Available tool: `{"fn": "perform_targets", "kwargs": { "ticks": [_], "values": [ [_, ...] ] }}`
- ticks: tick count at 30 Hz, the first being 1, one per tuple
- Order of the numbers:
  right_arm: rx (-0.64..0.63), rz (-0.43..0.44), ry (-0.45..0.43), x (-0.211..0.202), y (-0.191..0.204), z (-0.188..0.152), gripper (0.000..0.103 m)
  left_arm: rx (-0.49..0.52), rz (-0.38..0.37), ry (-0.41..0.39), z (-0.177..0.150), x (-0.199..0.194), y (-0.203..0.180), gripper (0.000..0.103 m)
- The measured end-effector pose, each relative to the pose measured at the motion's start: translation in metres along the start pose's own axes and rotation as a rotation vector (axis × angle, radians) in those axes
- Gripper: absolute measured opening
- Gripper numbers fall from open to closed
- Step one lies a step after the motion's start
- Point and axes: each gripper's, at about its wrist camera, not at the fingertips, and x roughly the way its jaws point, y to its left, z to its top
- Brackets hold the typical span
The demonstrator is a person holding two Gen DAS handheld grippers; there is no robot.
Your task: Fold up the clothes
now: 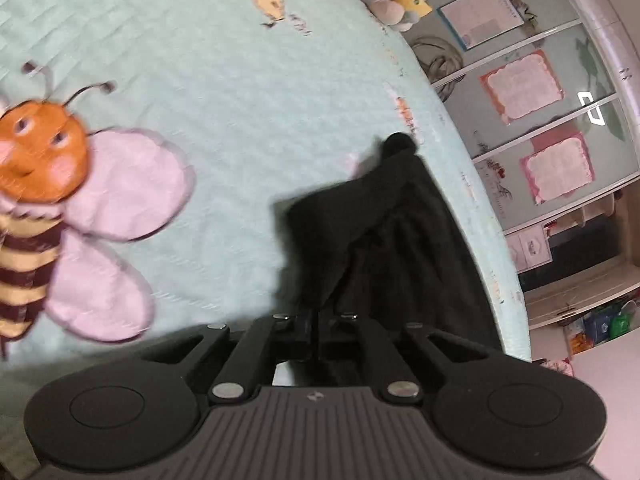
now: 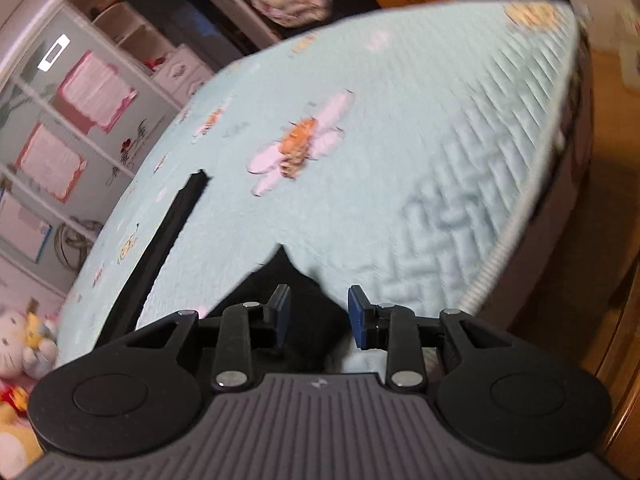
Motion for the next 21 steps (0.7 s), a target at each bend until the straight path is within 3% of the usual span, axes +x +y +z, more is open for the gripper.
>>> {"fn": "perform_targets", "kwargs": {
  "ticks": [3, 7, 10, 12, 14, 17, 21],
  "values": [
    [-0.086, 0.029, 0.029, 0.014, 0.027, -0.005, 0.033, 0.004, -0.009, -0.008, -0.001, -0.007, 0.006, 0.003],
    [-0.203, 0.132, 0.124, 0.044, 0.081, -0.024, 0.033, -0.001, 0.004, -0.017, 0.003, -0.019, -0.001, 0.005],
    [-0.247, 0.22, 0.207, 0.071, 0.118, -0.042, 0.033, -0.06, 0.021, -0.048, 0.007, -0.031, 0.002, 0.021],
    [-0.247, 0.278, 0.264, 0.09, 0.138, -0.053, 0.033, -0.064, 0.033, -0.09, 0.009, -0.043, -0.002, 0.021],
    [-0.223, 0.33, 0.324, 0.108, 0.156, -0.065, 0.033, 0.029, 0.001, -0.123, 0.012, -0.053, -0.021, 0.021],
    [-0.221, 0.39, 0.39, 0.132, 0.185, -0.082, 0.033, 0.179, -0.117, -0.106, 0.022, -0.052, -0.06, 0.022],
    [-0.263, 0.469, 0.448, 0.165, 0.228, -0.1, 0.033, 0.299, -0.213, 0.014, 0.029, -0.009, -0.109, 0.022]
  ]
}}
